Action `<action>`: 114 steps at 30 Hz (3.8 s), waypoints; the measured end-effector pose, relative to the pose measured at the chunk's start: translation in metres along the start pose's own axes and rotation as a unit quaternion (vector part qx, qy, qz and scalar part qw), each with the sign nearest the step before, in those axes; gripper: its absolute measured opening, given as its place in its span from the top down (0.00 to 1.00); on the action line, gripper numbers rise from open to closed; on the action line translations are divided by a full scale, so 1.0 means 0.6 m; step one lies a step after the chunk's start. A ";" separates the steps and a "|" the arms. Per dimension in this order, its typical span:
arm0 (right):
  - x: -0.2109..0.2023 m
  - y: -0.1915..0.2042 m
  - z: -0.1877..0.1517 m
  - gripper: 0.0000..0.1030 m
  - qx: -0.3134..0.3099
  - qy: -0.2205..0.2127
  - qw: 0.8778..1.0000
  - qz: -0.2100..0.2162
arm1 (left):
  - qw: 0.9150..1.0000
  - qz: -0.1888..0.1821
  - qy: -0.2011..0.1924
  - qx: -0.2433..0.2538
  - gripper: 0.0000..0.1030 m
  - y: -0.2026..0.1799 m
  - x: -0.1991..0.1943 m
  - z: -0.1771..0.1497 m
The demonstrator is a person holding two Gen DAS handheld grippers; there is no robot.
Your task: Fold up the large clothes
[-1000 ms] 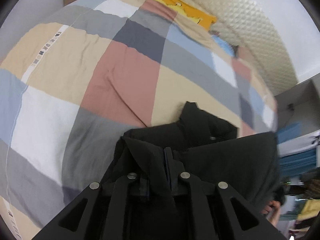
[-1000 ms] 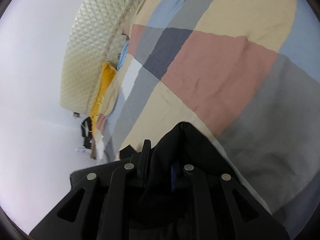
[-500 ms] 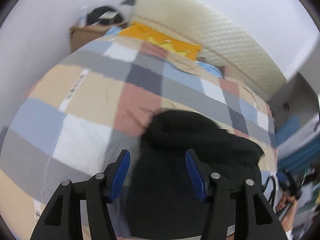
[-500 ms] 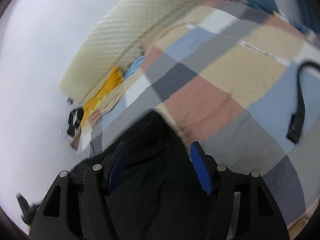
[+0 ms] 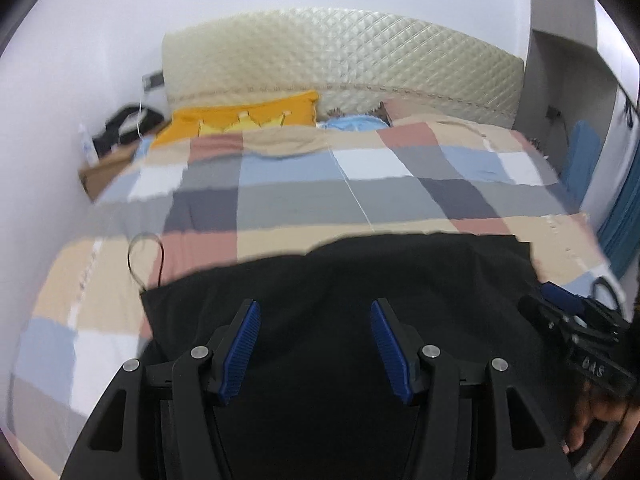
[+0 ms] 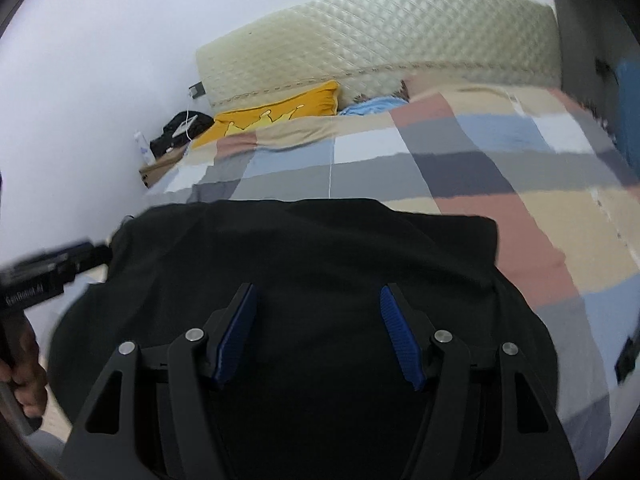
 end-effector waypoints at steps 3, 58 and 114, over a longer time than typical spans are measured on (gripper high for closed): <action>0.036 -0.004 0.005 0.36 0.012 0.000 1.000 0.006 | 1.000 0.014 0.017 0.019 0.45 -0.002 0.046 0.002; 0.035 -0.058 -0.014 0.21 -0.018 0.025 0.999 -0.010 | 0.993 0.062 0.027 -0.095 0.39 0.168 0.059 -0.113; -0.537 0.183 0.004 0.00 -0.106 -0.165 0.980 0.022 | 0.979 0.120 -0.090 -0.137 0.15 0.089 -0.492 -0.155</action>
Point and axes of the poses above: each gripper's, at about its wrist camera, not at the fingertips, and x roughly the way its jaws point, y to its left, z to its top, the point moved 9 cm from there along x, roughly the way its jaws point
